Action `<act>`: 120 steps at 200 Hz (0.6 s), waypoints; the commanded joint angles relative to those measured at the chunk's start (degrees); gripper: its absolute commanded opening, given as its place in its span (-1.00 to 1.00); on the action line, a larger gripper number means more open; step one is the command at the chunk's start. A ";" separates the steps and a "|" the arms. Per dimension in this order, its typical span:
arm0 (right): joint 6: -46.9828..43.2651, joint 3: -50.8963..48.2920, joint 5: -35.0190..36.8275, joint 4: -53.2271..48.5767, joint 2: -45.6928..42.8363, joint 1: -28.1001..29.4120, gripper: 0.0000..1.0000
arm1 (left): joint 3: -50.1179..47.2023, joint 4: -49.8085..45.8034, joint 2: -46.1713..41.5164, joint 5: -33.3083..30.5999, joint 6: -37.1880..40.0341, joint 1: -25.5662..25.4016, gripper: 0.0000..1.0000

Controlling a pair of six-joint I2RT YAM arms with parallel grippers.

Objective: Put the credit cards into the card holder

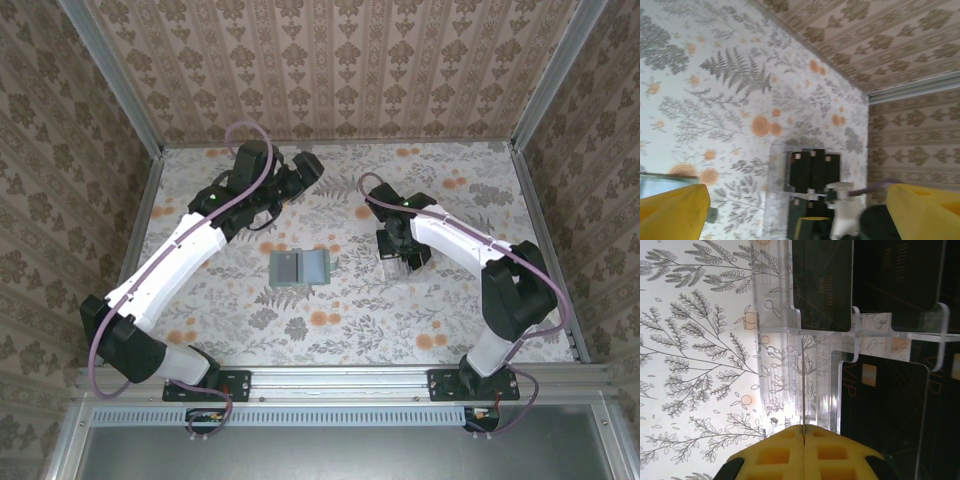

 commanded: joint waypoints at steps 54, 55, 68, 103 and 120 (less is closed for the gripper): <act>1.71 -1.18 -4.70 2.98 -7.46 -0.40 -1.00 | -14.08 -0.95 -4.53 -2.54 10.20 2.69 1.00; 1.73 -1.20 -4.87 3.12 -7.47 -0.38 -1.00 | -14.23 -1.09 -4.58 -2.51 10.32 2.75 1.00; 2.25 -1.79 -7.91 4.89 -8.05 -0.45 -1.00 | -16.60 -1.68 -5.49 -2.41 12.77 3.46 1.00; 6.48 -5.96 -18.30 14.64 -8.53 -0.10 -1.00 | -23.53 -1.67 -9.18 -4.10 20.57 5.32 1.00; 9.96 -8.32 -23.56 21.97 -8.15 0.96 -1.00 | -27.25 -0.86 -11.02 -6.80 23.25 6.28 1.00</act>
